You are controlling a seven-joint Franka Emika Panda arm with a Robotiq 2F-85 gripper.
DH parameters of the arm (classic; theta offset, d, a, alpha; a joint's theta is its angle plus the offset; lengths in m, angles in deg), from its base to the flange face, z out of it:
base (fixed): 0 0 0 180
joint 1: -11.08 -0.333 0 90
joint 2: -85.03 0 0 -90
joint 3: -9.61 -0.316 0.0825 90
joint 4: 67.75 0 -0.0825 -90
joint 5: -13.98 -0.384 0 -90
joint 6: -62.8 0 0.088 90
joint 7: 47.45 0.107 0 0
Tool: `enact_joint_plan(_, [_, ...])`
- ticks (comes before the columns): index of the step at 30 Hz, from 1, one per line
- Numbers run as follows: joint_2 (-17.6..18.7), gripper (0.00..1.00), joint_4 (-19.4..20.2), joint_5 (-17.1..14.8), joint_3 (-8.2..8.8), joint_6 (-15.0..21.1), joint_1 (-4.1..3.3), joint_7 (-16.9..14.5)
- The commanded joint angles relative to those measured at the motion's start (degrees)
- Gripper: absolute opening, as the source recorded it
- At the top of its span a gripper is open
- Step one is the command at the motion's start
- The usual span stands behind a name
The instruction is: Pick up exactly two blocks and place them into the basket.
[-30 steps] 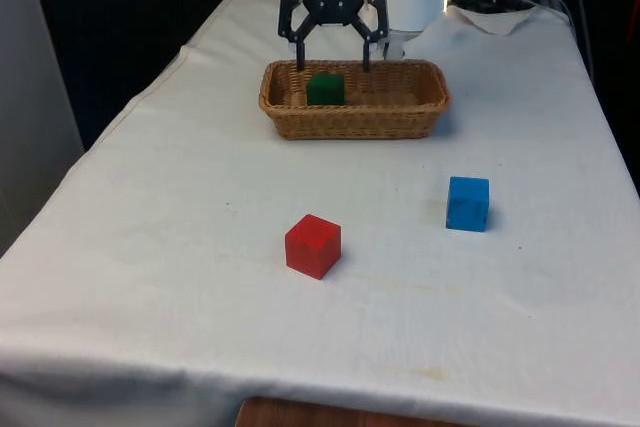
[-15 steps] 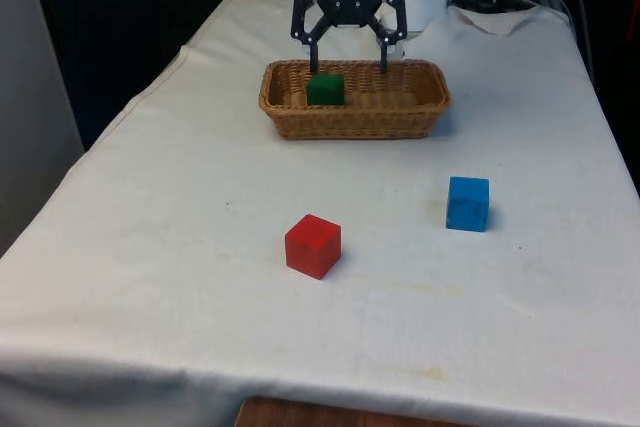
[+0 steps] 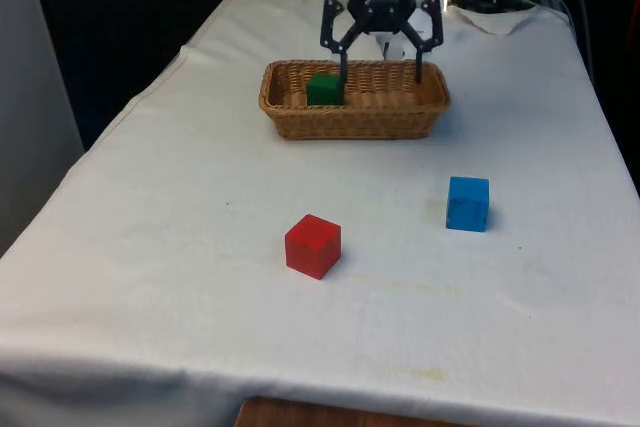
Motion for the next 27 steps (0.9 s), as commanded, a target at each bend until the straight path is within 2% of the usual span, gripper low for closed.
enact_joint_plan(1, [0.9,1.0,-0.5,0.2,-0.29,-0.2,-0.34,1.1])
enact_joint_plan(3, [1.5,1.0,-1.2,0.3,-1.26,-0.3,-0.34,2.1])
enact_joint_plan(4, [1.0,1.0,-1.0,0.0,-1.49,0.0,0.0,1.4])
enact_joint_plan(5, [1.8,1.0,-1.5,0.3,-1.66,-0.3,-0.34,2.5])
enact_joint_plan(10, [3.4,1.0,-3.1,0.1,-3.9,-0.4,-0.23,4.3])
enact_joint_plan(17, [4.2,1.0,-4.1,0.1,-4.3,-0.6,0.29,4.2])
enact_joint_plan(20, [4.9,1.0,-4.8,0.0,-4.76,-0.5,-0.06,4.9])
enact_joint_plan(21, [4.1,1.0,-4.1,0.0,-4.53,-0.3,0.29,4.1])
enact_joint_plan(22, [5.2,1.0,-5.0,0.1,-4.98,-0.5,-0.11,5.2])
enact_joint_plan(27, [6.9,1.0,-7.3,0.3,-6.65,-1.1,0.0,7.3])
